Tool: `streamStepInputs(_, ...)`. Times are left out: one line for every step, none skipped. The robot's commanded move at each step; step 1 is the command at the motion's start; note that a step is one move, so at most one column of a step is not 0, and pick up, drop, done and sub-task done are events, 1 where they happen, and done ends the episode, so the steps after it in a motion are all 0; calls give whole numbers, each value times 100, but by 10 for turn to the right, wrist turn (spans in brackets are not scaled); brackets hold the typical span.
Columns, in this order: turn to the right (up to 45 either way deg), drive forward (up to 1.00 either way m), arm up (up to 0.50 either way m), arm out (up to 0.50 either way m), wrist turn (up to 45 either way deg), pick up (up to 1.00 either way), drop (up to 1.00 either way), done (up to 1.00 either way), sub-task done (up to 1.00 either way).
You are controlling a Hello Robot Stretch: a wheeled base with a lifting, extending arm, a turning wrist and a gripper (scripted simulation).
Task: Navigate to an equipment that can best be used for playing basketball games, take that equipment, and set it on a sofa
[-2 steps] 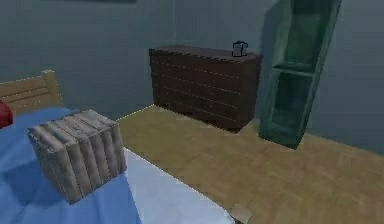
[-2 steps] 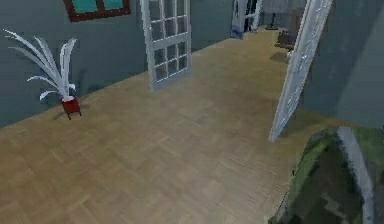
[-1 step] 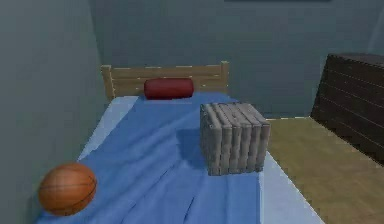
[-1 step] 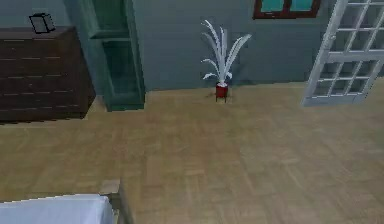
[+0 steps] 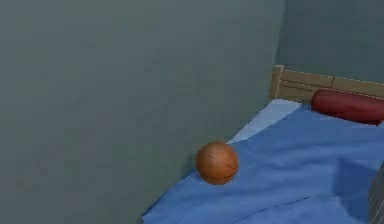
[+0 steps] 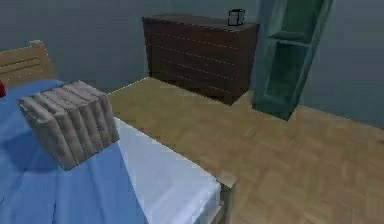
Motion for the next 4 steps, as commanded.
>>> streamStepInputs(-450, 0, 0, 0, 0, 0, 0, 0, 0)
streamStepInputs(-330, 0, 0, 0, 0, 0, 0, 0, 0)
streamStepInputs(0, 0, 50, 0, 0, 0, 0, 0, 0)
streamStepInputs(0, 0, 30, 0, 0, 0, 0, 0, 0)
